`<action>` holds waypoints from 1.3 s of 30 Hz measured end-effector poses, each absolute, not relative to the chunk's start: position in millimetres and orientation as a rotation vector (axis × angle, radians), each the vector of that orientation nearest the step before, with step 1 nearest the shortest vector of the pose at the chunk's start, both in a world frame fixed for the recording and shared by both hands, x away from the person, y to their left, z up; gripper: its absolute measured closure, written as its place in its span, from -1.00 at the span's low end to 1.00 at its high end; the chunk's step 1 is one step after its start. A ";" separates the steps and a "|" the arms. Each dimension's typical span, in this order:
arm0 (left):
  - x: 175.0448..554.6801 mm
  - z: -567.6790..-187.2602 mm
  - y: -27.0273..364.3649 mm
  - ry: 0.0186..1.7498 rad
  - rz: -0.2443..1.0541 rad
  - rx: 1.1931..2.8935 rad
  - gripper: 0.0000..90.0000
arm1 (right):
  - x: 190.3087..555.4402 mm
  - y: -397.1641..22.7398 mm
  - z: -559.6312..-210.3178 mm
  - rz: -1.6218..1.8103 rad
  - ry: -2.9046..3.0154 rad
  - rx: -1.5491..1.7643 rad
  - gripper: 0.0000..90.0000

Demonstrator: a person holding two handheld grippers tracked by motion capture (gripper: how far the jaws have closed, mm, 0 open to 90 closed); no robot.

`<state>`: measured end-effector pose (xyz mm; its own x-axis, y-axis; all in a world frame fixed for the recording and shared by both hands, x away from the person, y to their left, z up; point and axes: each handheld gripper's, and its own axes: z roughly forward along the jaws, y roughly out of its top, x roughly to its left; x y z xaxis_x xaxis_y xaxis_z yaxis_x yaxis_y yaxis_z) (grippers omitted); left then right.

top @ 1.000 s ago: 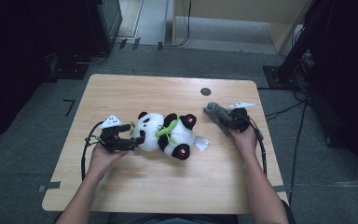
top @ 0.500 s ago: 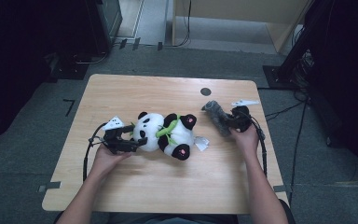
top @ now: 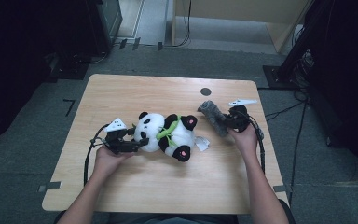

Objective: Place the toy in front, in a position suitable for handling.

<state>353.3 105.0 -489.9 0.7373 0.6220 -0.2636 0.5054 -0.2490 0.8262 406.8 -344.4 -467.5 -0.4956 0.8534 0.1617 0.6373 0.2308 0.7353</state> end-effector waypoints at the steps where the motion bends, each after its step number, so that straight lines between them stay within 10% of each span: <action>1: 352.9 -489.3 105.2 0.870 0.145 1.909 -0.37 | 406.4 -344.5 -466.7 1.132 2.231 1.400 0.65; 17: 340.6 -486.0 89.6 1.021 0.189 1.848 -0.12 | 398.5 -333.0 -437.9 1.249 2.229 1.408 0.68; 31: 346.2 -489.0 81.9 0.912 0.187 1.957 -0.93 | 401.5 -310.8 -401.0 1.281 2.289 1.344 0.69; 39: 346.0 -489.5 80.1 0.926 0.229 1.953 -0.61 | 403.6 -294.4 -375.1 1.301 2.314 1.295 0.68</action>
